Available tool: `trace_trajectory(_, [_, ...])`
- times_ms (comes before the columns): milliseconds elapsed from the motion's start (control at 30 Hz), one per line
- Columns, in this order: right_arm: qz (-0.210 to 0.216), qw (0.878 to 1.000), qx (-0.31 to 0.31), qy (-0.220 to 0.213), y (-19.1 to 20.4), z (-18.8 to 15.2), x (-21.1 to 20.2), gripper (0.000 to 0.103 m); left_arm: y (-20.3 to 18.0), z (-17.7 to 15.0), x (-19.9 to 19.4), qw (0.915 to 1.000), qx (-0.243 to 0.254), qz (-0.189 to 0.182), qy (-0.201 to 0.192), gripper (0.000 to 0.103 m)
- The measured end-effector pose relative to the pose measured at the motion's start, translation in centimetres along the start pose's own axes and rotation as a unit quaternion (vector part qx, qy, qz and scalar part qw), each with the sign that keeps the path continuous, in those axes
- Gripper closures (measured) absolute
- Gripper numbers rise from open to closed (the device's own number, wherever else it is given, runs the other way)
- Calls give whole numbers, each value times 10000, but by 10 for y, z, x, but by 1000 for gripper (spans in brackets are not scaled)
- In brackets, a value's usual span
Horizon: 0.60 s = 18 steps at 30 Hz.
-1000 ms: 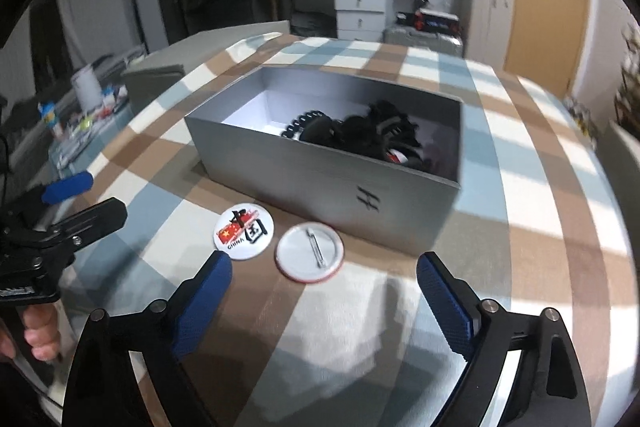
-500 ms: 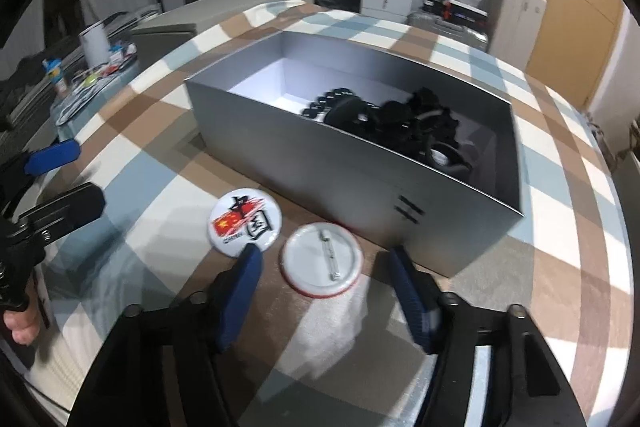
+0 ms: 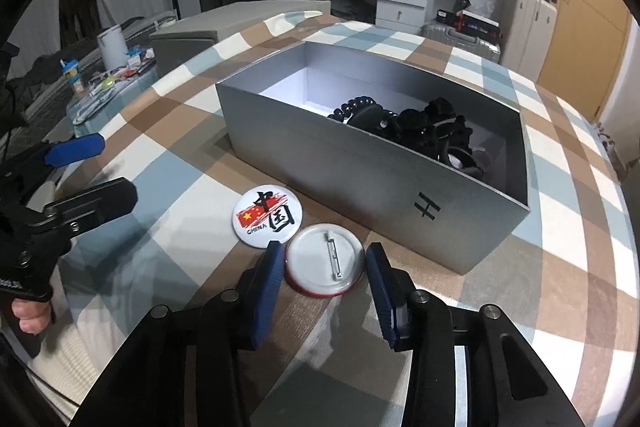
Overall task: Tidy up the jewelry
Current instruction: 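Close the right tool on the white-backed pin badge, then close the left tool on the red-flag CHINA badge while the right tool holds its badge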
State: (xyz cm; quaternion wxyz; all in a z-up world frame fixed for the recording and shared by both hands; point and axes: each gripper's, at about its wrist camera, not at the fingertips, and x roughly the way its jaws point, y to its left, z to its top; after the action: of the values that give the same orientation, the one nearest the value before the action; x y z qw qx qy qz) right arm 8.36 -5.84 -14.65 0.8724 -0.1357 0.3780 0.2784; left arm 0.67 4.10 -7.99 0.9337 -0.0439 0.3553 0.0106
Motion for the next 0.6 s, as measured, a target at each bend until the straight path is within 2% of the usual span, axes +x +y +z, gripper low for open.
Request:
trace_trajectory(233, [259, 9986, 435, -178, -14, -9, -17, 62, -7, 5, 4, 9995, 130, -256, 139, 3])
trace_trajectory(333, [520, 9951, 795, -280, -26, -15, -27, 62, -14, 8, 6, 9991, 233, -332, 143, 3])
trace_trajectory(600, [724, 9842, 1383, -832, -54, -30, -58, 62, -36, 18, 20, 9967, 462, -588, 319, 3])
